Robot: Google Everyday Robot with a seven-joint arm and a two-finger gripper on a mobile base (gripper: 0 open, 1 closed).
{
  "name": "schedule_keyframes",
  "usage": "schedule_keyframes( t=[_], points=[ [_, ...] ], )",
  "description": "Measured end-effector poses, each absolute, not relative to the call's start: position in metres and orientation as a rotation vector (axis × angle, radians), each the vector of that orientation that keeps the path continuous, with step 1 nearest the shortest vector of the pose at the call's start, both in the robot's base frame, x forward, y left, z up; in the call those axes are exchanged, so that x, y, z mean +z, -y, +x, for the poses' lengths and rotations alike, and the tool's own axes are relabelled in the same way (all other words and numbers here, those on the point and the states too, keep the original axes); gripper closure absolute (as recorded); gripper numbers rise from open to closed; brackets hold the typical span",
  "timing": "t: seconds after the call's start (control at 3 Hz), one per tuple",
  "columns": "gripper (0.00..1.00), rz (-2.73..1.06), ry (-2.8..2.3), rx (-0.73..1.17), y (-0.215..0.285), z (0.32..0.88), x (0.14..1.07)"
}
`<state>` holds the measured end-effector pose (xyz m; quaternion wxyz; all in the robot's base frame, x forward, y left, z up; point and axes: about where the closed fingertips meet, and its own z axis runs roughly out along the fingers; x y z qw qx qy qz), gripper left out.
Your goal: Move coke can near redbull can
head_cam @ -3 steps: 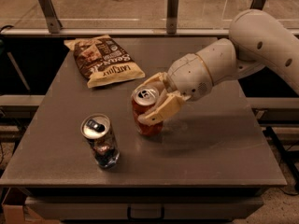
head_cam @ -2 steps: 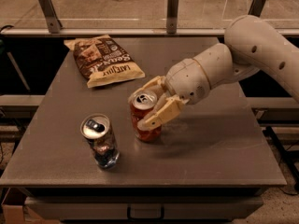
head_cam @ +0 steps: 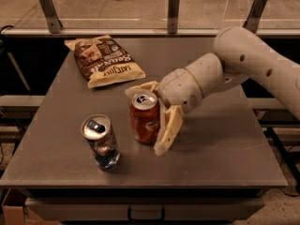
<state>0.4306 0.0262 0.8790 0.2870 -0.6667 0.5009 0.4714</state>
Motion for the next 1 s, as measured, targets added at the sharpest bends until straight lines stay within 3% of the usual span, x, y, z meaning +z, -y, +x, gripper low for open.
schedule_keyframes(
  t=[1.0],
  points=[
    [0.0,-1.712,-1.3,1.36,-0.045,0.411,0.866]
  ],
)
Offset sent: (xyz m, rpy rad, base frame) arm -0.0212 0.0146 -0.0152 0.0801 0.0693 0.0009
